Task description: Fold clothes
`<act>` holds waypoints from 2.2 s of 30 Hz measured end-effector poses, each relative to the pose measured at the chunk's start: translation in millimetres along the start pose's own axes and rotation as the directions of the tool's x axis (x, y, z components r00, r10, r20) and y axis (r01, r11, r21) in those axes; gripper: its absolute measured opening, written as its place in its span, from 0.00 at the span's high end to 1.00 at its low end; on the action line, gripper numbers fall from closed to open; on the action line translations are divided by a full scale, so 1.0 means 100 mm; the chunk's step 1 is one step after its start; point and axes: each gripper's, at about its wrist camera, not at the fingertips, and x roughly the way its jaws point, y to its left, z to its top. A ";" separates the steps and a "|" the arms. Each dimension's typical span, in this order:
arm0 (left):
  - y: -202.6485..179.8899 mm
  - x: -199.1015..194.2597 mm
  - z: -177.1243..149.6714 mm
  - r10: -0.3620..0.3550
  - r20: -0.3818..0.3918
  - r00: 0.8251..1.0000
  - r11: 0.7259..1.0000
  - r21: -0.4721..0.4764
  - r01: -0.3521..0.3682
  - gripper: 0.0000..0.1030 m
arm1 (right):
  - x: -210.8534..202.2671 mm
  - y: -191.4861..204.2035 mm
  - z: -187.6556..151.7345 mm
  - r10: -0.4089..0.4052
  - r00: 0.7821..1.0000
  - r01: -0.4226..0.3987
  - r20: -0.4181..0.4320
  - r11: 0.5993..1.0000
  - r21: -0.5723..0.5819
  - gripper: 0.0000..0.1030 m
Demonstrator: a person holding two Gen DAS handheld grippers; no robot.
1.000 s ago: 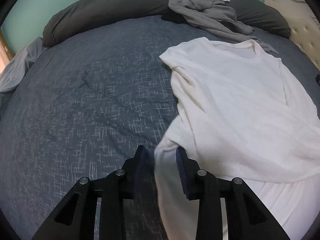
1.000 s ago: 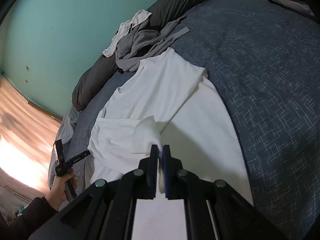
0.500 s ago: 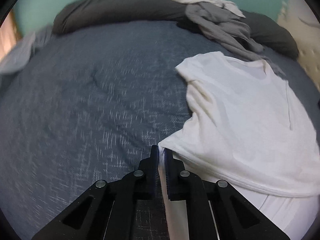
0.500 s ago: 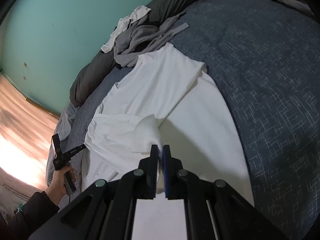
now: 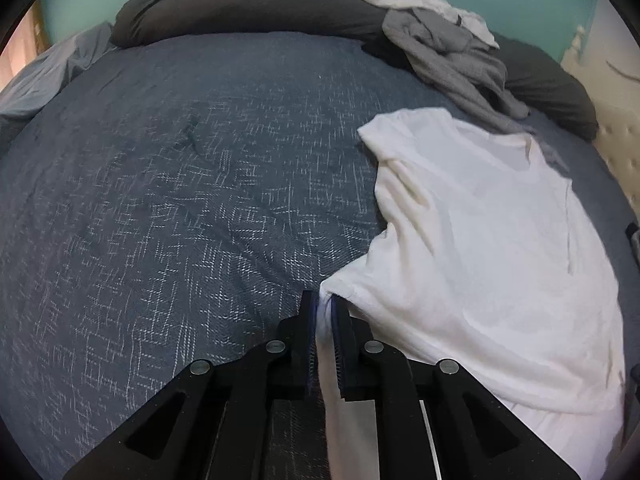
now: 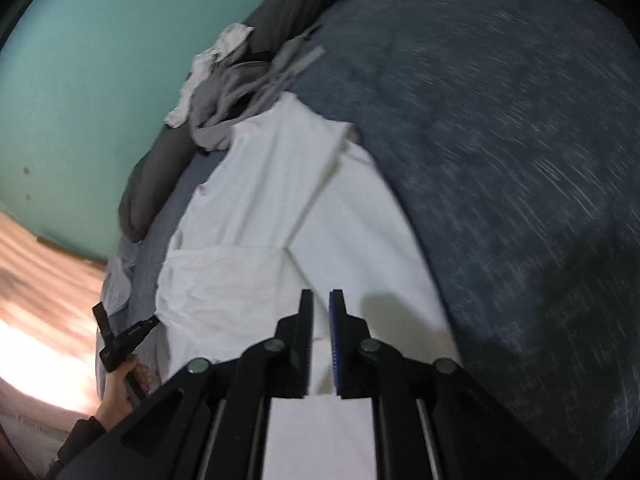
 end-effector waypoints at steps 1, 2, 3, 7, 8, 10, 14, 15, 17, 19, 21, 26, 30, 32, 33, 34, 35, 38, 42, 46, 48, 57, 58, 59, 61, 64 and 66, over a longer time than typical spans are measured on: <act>-0.01 -0.03 -0.01 0.004 0.006 1.000 1.000 0.004 -0.004 0.90 | 0.05 0.09 0.01 0.000 1.000 0.000 -0.016 0.999 -0.038 0.64; -0.02 -0.07 -0.01 0.013 0.013 1.000 1.000 0.006 -0.013 0.89 | 0.10 0.20 0.02 -0.009 0.999 0.006 -0.032 0.996 -0.088 0.49; -0.02 -0.11 -0.02 0.021 0.021 1.000 1.000 0.004 -0.021 0.89 | 0.15 0.30 0.01 -0.022 0.999 0.016 -0.043 0.991 -0.132 0.48; 0.11 -0.30 -0.08 0.011 0.055 0.998 0.997 -0.075 -0.007 0.77 | 0.38 0.63 -0.03 -0.131 0.989 0.103 -0.073 0.946 -0.307 0.49; 0.14 -0.34 -0.10 0.002 0.059 0.998 0.995 -0.100 0.004 0.73 | 0.44 0.69 -0.05 -0.177 0.982 0.145 -0.061 0.924 -0.353 0.48; 0.19 -0.40 -0.16 -0.014 0.056 0.998 0.990 -0.142 0.022 0.71 | 0.54 0.77 -0.09 -0.263 0.964 0.220 -0.042 0.875 -0.431 0.49; 0.18 -0.46 -0.26 -0.023 0.063 0.998 0.990 -0.137 0.031 0.71 | 0.65 0.73 -0.14 -0.343 0.938 0.283 -0.043 0.833 -0.476 0.58; 0.17 -0.46 -0.28 -0.026 0.064 0.998 0.990 -0.137 0.035 0.71 | 0.66 0.71 -0.15 -0.350 0.936 0.288 -0.042 0.828 -0.480 0.71; 0.14 -0.45 -0.32 -0.031 0.062 0.998 0.991 -0.132 0.039 0.71 | 0.65 0.69 -0.13 -0.353 0.935 0.294 -0.035 0.826 -0.480 0.82; 0.10 -0.46 -0.34 -0.031 0.057 0.998 0.993 -0.112 0.037 0.71 | 0.63 0.66 -0.11 -0.352 0.936 0.299 -0.024 0.827 -0.477 0.91; 0.07 -0.46 -0.35 -0.027 0.055 0.998 0.995 -0.090 0.032 0.71 | 0.59 0.64 -0.09 -0.343 0.939 0.297 -0.014 0.833 -0.467 0.95; 0.06 -0.46 -0.33 -0.028 0.049 0.998 0.996 -0.087 0.032 0.71 | 0.49 0.60 -0.02 -0.260 0.965 0.225 -0.038 0.892 -0.393 0.95; 0.03 -0.47 -0.32 -0.025 0.045 0.999 0.996 -0.079 0.029 0.71 | 0.58 0.74 -0.08 -0.273 0.960 0.219 -0.065 0.873 -0.435 0.61; 0.01 -0.48 -0.32 -0.026 0.043 0.999 0.997 -0.075 0.029 0.71 | 0.65 0.78 -0.12 -0.291 0.954 0.225 -0.076 0.858 -0.461 0.58; 0.00 -0.48 -0.31 -0.027 0.042 0.999 0.997 -0.074 0.030 0.71 | 0.68 0.80 -0.14 -0.308 0.948 0.236 -0.077 0.846 -0.478 0.58; 0.00 -0.48 -0.31 -0.027 0.040 0.999 0.997 -0.074 0.030 0.71 | 0.72 0.81 -0.16 -0.330 0.941 0.252 -0.073 0.829 -0.499 0.58; -0.01 -0.48 -0.31 -0.028 0.039 0.999 0.997 -0.075 0.031 0.71 | 0.74 0.82 -0.17 -0.359 0.931 0.278 -0.059 0.806 -0.523 0.58; -0.01 -0.49 -0.31 -0.029 0.039 0.999 0.997 -0.077 0.032 0.71 | 0.77 0.78 -0.15 -0.399 0.916 0.318 -0.033 0.776 -0.545 0.79; 0.00 -0.50 -0.31 -0.025 0.032 0.999 0.997 -0.076 0.028 0.70 | 0.69 0.68 -0.10 -0.395 0.918 0.327 -0.018 0.784 -0.528 0.91; 0.00 -0.51 -0.30 -0.020 0.028 0.999 0.997 -0.075 0.022 0.70 | 0.58 0.59 -0.02 -0.388 0.922 0.339 0.005 0.798 -0.499 0.95; 0.00 -0.52 -0.28 -0.019 0.029 0.999 0.997 -0.073 0.021 0.70 | 0.53 0.57 0.03 -0.388 0.921 0.351 0.023 0.803 -0.482 0.96; -0.05 -0.55 -0.26 -0.018 0.033 0.999 0.998 -0.065 0.021 0.66 | 0.47 0.64 0.03 -0.230 0.971 0.182 -0.063 0.885 -0.429 0.88; -0.06 -0.55 -0.26 -0.020 0.032 0.999 0.998 -0.065 0.022 0.65 | 0.53 0.68 -0.02 -0.248 0.966 0.189 -0.072 0.869 -0.457 0.85; -0.07 -0.55 -0.26 -0.021 0.031 0.999 0.998 -0.064 0.023 0.65 | 0.59 0.73 -0.07 -0.267 0.960 0.195 -0.081 0.852 -0.486 0.78; -0.09 -0.54 -0.26 -0.025 0.029 0.999 0.998 -0.060 0.026 0.65 | 0.71 0.76 -0.15 -0.319 0.943 0.223 -0.095 0.818 -0.530 0.74; -0.11 -0.53 -0.27 -0.030 0.024 0.999 0.998 -0.054 0.031 0.65 | 0.80 0.74 -0.20 -0.354 0.930 0.242 -0.098 0.792 -0.560 0.74; -0.12 -0.52 -0.28 -0.032 0.022 0.999 0.998 -0.054 0.033 0.65 | 0.79 0.74 -0.20 -0.361 0.929 0.252 -0.081 0.779 -0.573 0.85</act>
